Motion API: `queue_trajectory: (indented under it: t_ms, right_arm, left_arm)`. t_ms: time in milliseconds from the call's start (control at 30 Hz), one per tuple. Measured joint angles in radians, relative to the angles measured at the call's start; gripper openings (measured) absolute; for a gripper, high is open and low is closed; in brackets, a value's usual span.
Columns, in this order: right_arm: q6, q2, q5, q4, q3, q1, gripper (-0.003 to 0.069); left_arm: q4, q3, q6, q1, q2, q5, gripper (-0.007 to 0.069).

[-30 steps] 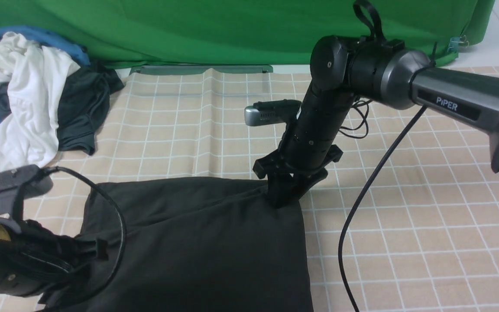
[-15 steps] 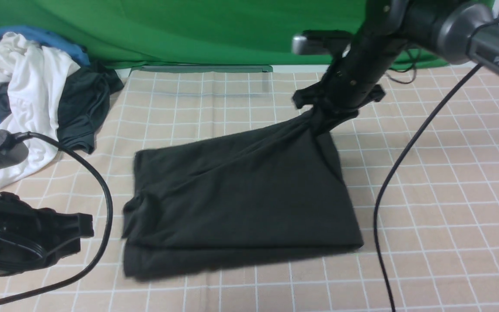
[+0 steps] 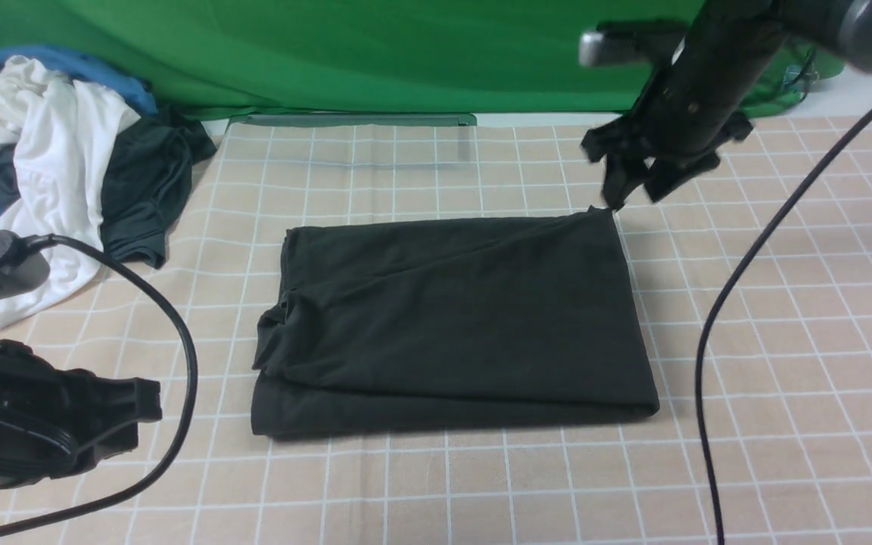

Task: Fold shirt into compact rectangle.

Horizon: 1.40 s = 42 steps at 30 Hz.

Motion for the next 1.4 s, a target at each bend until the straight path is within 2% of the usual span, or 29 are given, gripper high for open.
queue_trajectory:
  t_ms: [33,100,233,367,567,633,900,1067,1300,1400]
  right_arm:
    - [0.001,-0.036,0.001,-0.012,0.000,0.000,0.0209]
    - [0.002,-0.118,0.002,-0.023,0.003,0.000,0.0088]
    - [0.003,-0.304,0.003,-0.028,0.049,0.000,0.0039]
    - [0.003,-0.507,-0.049,-0.030,0.145,0.000,0.0038]
    - [0.001,-0.860,-0.283,-0.030,0.436,0.000,0.0038]
    - [0.000,-1.051,-0.479,-0.030,0.653,0.000,0.0038]
    - [-0.097,-1.590,-0.993,-0.032,1.241,0.000,0.0038]
    - [-0.104,-1.836,-1.225,-0.032,1.502,0.000,0.0044]
    - [-0.125,-1.980,-1.276,-0.032,1.621,0.000,0.0144]
    - [-0.126,-1.987,-1.283,-0.032,1.626,0.000,0.0213]
  left_arm:
    - [0.000,-0.001,0.000,0.000,-0.002,0.008,0.0019]
    - [0.000,-0.001,0.003,0.000,-0.019,0.019,0.0019]
    - [0.000,-0.001,0.005,0.000,-0.085,0.023,0.0019]
    - [0.000,-0.001,0.024,0.000,-0.183,0.022,0.0019]
    - [0.003,-0.001,0.049,0.000,-0.330,0.020,0.0019]
    - [0.003,-0.001,0.052,0.000,-0.390,0.020,0.0019]
    - [0.003,-0.001,0.088,0.000,-0.505,0.020,0.0019]
    - [0.005,-0.001,0.094,0.000,-0.514,0.026,0.0019]
    - [0.012,-0.001,0.094,0.000,-0.517,0.019,0.0019]
    - [0.018,-0.001,0.094,0.000,-0.517,0.019,0.0019]
